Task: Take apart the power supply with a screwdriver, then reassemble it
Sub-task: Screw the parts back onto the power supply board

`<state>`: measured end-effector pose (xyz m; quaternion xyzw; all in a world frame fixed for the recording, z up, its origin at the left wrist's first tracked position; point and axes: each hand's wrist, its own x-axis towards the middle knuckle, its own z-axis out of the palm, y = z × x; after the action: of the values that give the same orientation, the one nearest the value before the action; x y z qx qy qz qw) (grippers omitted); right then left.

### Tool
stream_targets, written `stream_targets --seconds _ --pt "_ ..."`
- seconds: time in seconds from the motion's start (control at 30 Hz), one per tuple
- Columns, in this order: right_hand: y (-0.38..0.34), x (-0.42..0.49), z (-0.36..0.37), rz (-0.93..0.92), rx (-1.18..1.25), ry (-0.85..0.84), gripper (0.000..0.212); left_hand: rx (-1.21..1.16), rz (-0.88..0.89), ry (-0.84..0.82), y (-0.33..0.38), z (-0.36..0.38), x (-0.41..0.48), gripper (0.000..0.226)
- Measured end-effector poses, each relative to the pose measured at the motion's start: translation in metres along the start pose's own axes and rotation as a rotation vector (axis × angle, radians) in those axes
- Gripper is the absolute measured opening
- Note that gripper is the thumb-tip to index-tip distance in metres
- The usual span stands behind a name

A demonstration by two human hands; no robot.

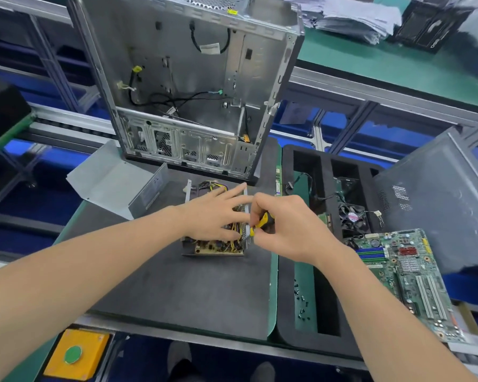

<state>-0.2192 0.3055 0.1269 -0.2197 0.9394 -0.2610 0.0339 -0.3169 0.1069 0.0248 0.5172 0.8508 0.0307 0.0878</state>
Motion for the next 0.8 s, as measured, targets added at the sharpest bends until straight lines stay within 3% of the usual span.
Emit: stream_targets --seconds 0.5,0.8 --pt "0.007 0.013 0.016 0.017 -0.146 -0.196 0.015 -0.146 0.036 -0.001 -0.004 0.002 -0.003 0.029" --pt "0.007 0.015 0.017 -0.003 -0.166 -0.21 0.016 -0.173 0.036 -0.008 -0.002 -0.003 -0.005 0.023"
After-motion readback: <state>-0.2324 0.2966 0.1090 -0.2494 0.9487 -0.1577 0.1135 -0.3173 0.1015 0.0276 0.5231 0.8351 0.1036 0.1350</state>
